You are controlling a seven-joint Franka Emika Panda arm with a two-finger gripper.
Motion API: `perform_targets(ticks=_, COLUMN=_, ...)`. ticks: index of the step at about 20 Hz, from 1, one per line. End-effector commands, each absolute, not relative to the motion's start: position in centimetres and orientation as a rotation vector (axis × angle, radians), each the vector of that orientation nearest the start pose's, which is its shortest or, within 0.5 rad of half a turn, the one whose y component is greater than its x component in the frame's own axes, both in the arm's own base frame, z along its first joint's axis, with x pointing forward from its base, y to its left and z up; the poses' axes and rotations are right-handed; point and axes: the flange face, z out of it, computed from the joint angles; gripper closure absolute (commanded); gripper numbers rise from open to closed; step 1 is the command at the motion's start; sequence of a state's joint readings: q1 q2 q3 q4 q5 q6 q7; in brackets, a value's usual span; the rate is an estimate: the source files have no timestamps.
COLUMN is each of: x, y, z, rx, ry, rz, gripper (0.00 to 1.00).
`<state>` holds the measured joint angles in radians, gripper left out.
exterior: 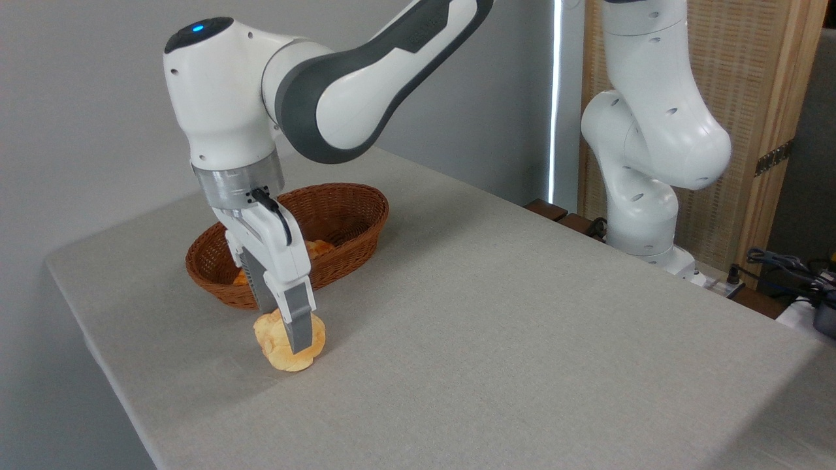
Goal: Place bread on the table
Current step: 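Open the gripper to release the bread and raise it away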
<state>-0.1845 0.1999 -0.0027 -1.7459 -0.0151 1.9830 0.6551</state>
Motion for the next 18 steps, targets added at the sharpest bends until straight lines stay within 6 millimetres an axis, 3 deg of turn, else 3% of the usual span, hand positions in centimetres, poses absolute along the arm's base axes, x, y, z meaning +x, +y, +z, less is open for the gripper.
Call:
perform_targets(ticks=1, x=60.6, y=-11.9, z=48.8, rx=-2.868, ry=1.265, rz=-0.124, gripper=0.00)
perform_targets(ticks=5, x=59.9, y=-11.9, z=50.9, rx=-2.865, ry=1.266, rz=-0.166, gripper=0.00)
perform_targets(ticks=8, x=59.5, y=-12.2, z=51.1, rx=-2.869, ry=1.275, rz=-0.149, gripper=0.00)
perform_targets(ticks=10, x=59.1, y=-12.4, z=54.1, rx=-2.874, ry=1.268, rz=-0.237, gripper=0.00)
perform_targets(ticks=15, x=58.7, y=-12.6, z=57.5, rx=-2.891, ry=1.193, rz=-0.332, gripper=0.00)
perform_targets(ticks=18, x=58.5, y=-12.5, z=57.4, rx=-2.895, ry=1.192, rz=-0.303, gripper=0.00)
